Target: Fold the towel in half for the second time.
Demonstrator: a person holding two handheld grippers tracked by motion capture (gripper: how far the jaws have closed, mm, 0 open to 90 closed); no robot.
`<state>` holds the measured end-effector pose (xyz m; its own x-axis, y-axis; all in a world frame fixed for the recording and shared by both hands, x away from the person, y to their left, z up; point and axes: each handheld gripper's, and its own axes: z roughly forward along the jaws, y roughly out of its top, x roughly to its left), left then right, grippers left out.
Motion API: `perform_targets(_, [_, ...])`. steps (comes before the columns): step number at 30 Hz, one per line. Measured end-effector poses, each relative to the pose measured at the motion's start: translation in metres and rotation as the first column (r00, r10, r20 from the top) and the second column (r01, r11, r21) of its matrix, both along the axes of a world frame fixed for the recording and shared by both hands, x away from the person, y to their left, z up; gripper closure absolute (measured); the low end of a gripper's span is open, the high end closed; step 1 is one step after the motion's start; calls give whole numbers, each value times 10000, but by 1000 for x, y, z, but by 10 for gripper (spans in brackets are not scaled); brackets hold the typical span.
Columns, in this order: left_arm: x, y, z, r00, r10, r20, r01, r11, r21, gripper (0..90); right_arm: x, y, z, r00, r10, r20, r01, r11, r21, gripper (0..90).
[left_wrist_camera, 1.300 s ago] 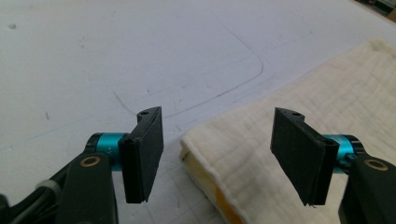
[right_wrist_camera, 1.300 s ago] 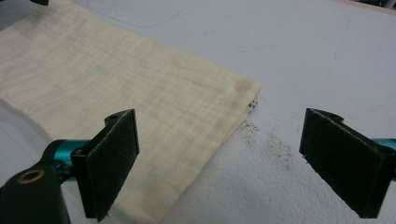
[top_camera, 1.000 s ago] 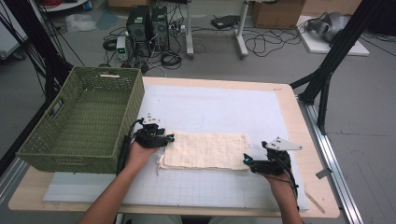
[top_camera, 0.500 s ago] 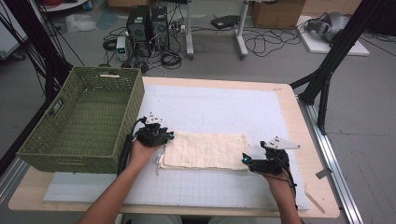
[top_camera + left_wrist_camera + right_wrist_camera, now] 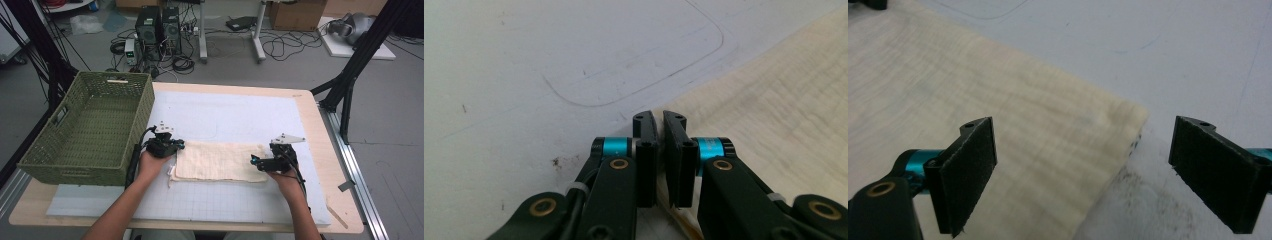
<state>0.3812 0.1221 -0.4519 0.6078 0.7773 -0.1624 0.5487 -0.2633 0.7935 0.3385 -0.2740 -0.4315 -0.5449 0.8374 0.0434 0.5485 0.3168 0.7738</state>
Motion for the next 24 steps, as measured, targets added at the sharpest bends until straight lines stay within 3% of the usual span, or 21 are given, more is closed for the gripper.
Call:
perform_targets(4, [0,1,0,10000,5,-47,-6,10000,-78,836,19,0,4,9997,-240,-104,239,9997,-95,115])
perform_targets(7, [0,1,0,10000,-6,-35,6,9999,-124,836,30,-4,6,9991,-361,-201,361,9993,-28,244])
perform_targets(12, [-1,1,0,10000,10,31,-9,9999,-144,834,41,-9,-1,9967,-513,-622,498,9984,-255,333])
perform_targets(17, [-1,1,0,10000,-16,40,17,9999,-121,836,48,-5,-11,9948,-53,-1019,-3,9985,-552,443])
perform_targets(18, [-1,1,0,10000,-30,50,30,9999,-121,837,48,-5,-11,9949,-156,-996,108,9988,-486,468])
perform_targets(20, [-1,1,0,10000,-41,79,42,9999,-119,840,49,-6,-11,9944,-331,-1007,293,9988,-394,548])
perform_targets(21, [-1,1,0,9999,-51,90,52,9999,-117,841,49,-7,-11,9945,-337,-994,298,9987,-406,629])
perform_targets(24, [-2,1,1,9998,6,216,-3,9999,-117,847,48,-6,-9,9928,155,-1187,-185,9995,-240,828])
